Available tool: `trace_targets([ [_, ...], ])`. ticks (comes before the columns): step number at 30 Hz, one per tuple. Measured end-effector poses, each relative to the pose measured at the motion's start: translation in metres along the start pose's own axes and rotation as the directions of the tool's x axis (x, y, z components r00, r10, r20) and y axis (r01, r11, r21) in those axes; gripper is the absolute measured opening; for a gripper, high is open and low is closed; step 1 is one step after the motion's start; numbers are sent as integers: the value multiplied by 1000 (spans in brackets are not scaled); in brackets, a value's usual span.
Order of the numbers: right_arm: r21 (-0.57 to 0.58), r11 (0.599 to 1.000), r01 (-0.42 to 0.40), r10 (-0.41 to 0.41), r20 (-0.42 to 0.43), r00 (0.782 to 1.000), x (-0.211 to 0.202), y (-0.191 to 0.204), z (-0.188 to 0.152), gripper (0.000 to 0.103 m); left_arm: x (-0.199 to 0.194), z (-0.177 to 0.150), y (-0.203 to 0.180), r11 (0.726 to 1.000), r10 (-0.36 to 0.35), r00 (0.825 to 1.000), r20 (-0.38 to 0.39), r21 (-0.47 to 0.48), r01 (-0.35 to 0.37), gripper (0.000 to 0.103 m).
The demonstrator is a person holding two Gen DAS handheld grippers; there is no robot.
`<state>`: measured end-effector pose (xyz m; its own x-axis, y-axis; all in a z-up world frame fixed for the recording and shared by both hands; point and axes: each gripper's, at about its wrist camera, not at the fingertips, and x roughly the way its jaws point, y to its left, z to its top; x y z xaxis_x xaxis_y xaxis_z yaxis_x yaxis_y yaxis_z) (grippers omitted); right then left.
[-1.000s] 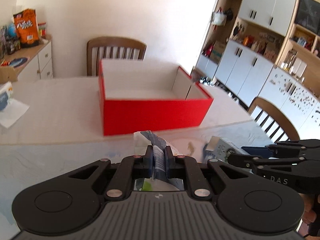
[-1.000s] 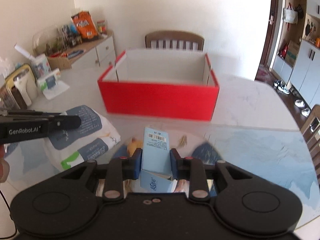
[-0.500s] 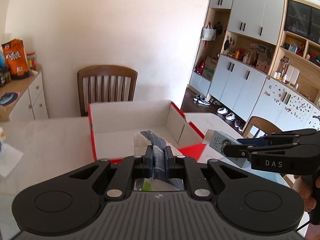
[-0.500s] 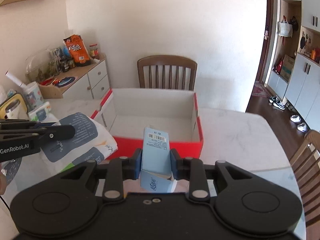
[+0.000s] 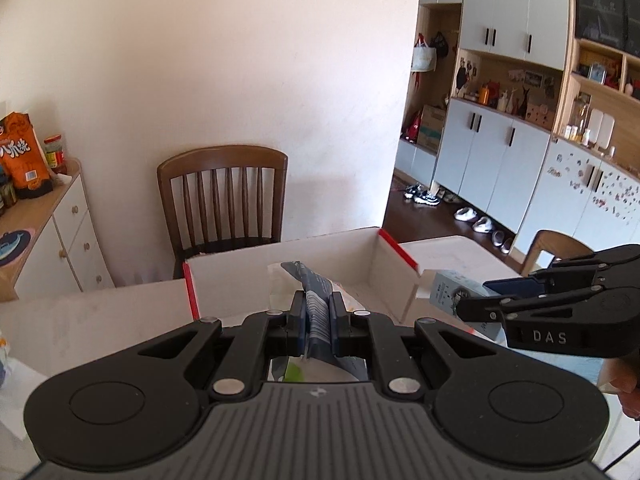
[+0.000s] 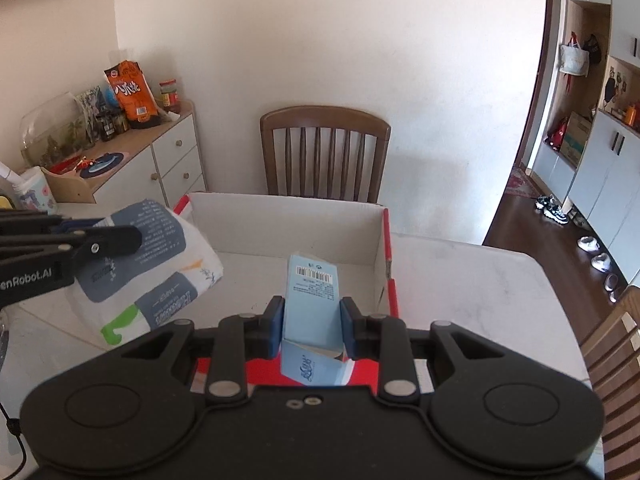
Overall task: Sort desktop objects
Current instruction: 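Carry the white-blue bag and light-blue carton with both tools into the red box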
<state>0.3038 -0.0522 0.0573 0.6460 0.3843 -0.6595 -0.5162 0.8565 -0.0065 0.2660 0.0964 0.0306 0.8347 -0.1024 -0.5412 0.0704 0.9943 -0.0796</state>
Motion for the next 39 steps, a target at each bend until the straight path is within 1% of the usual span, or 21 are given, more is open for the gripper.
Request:
trace_targets([
  [2,-7,1000,4,-4,-9,1000,11,0,2,28,13,4,5,1000,1,1000,-10,10,-1,10],
  [8,-30,999,23,-24,-32,999,42,1,11,28,49,9,12,996,37,998,-51,78,-33,10],
  [12,-36,999,18,-21,-76,997,65,1,12,28,75,10,16,994,53,995,-88,96,-45,10],
  [16,-44,999,25,-30,-116,993,87,2,14,28,99,9,19,994,53,991,-127,102,-40,10],
  [22,-45,998,37,-45,-176,983,116,2,13,28,133,5,23,990,68,981,-180,137,-43,10],
  [26,-46,999,24,-34,-232,972,132,3,10,27,150,0,22,987,76,972,-221,156,-42,10],
  [29,-51,999,14,-28,-275,961,142,6,8,27,162,-3,23,986,85,960,-265,162,-42,10],
  [32,-60,998,8,-25,-291,956,147,9,7,27,167,-5,23,984,94,955,-280,171,-46,10],
  [35,-70,998,-1,-21,-318,948,149,11,4,27,172,-3,26,988,80,950,-302,153,-35,10],
  [37,-75,997,2,-27,-334,942,150,12,1,27,176,-3,27,989,82,940,-332,144,-35,10],
  [39,-66,998,-3,-20,-348,937,150,12,-2,27,182,-8,29,990,75,925,-373,139,-24,10],
])
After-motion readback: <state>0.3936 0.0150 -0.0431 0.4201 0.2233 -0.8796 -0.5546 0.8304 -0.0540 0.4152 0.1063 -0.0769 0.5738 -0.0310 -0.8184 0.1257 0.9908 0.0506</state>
